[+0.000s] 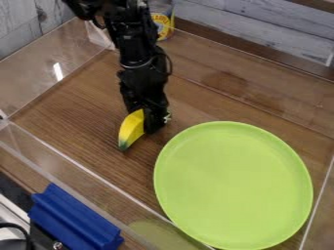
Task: Put the banana in the green plate
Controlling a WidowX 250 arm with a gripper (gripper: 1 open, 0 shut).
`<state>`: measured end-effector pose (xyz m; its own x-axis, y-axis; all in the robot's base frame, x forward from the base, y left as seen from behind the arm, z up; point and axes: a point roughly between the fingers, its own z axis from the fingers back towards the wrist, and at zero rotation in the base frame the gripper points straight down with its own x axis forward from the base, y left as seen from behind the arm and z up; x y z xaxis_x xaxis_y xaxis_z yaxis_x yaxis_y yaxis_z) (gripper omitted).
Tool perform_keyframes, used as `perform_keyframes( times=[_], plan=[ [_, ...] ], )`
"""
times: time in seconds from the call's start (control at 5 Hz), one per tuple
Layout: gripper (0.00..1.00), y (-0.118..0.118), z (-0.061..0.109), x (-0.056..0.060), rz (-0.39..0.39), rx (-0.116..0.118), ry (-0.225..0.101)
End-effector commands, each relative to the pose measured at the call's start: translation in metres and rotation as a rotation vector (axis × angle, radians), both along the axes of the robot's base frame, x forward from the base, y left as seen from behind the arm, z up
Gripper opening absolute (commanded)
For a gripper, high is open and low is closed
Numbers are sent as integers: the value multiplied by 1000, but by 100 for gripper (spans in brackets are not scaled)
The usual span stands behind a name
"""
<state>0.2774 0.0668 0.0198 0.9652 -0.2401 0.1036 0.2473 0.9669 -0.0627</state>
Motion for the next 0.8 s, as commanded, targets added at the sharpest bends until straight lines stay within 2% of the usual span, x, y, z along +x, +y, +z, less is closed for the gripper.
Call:
perform_keyframes(
  times=[0.0, 0.2, 0.6],
  plan=[
    [100, -1, 1, 1, 6, -4, -11],
    [0, -1, 1, 1, 10, -6, -8],
    [0, -4, 16, 0, 18, 16, 16]
  ],
)
